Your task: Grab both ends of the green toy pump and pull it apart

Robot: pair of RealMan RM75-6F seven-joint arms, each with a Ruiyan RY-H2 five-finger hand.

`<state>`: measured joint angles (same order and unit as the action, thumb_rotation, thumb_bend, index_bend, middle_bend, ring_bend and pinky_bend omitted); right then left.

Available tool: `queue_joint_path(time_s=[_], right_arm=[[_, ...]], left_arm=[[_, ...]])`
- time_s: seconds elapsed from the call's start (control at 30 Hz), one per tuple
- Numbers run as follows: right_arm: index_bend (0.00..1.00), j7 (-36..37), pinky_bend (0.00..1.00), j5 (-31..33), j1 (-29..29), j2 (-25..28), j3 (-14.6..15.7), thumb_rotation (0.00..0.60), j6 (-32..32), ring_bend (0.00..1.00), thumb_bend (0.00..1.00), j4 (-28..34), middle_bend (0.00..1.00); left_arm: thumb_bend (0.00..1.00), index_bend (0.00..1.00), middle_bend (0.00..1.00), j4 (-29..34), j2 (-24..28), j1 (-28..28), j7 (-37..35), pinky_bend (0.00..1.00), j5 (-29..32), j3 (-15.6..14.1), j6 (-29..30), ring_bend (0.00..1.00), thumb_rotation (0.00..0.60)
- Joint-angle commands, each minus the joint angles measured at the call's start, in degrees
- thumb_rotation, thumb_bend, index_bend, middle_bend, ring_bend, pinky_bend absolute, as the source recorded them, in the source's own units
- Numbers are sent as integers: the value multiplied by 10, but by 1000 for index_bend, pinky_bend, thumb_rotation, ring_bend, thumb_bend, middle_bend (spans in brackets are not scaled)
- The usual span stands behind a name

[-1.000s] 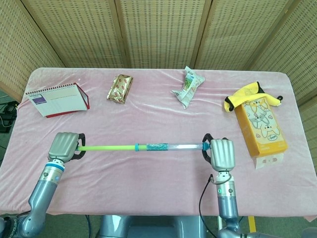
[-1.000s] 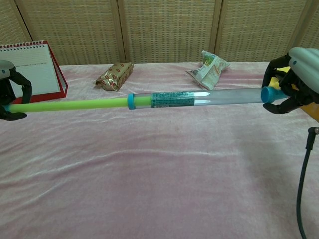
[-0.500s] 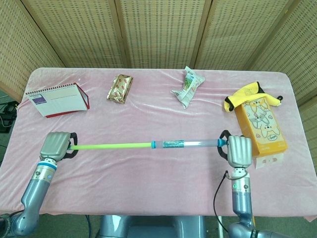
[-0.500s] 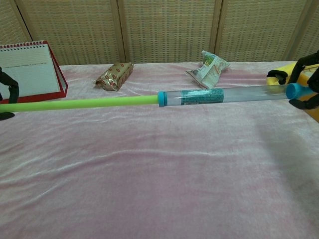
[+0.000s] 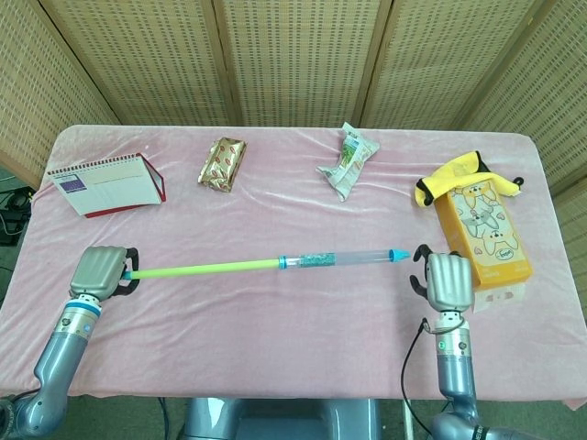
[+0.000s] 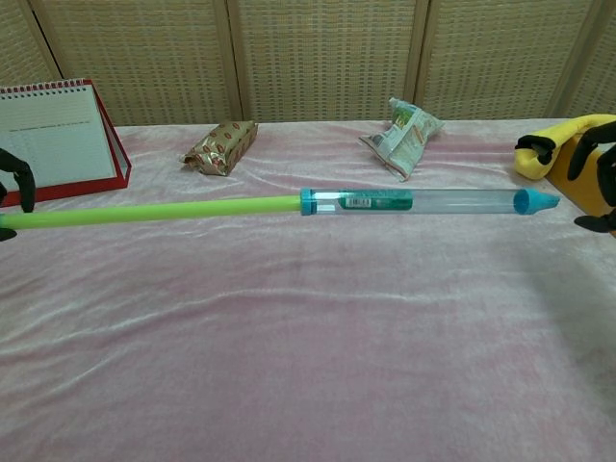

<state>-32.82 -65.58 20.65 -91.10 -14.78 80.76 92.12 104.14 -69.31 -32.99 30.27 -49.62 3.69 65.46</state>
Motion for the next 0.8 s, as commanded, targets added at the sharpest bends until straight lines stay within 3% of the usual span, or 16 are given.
queue_joint_path(time_s=[0.03,0.13,0.33,0.5,0.7,0.8], right_arm=[[186,-8,229,30,-1,14,2,600,-21,371,287,7,343],[140,4,141,35,-3,21,6,600,-27,202,262,2,175],[133,47,104,23,-15,33,13,600,-24,149,249,-12,125],[132,110,91,-10,-38,54,28,600,-9,121,250,-21,96],[129,248,3,-104,-82,106,83,600,11,1,248,-27,2],[125,293,0,-154,-97,115,109,600,31,0,247,-50,0]], left_arm=[[214,11,26,-1,0,2,-11,169,0,2,-3,50,600],[185,0,0,-10,1,7,-32,26,-9,3,-8,0,600],[176,0,0,-24,5,23,-73,0,-40,-1,-10,0,600],[181,0,0,-20,8,60,-146,0,-105,-10,22,0,600],[190,0,0,-59,-11,131,-202,0,-233,-50,125,0,600],[193,0,0,-88,-33,160,-203,0,-276,-63,174,0,600]])
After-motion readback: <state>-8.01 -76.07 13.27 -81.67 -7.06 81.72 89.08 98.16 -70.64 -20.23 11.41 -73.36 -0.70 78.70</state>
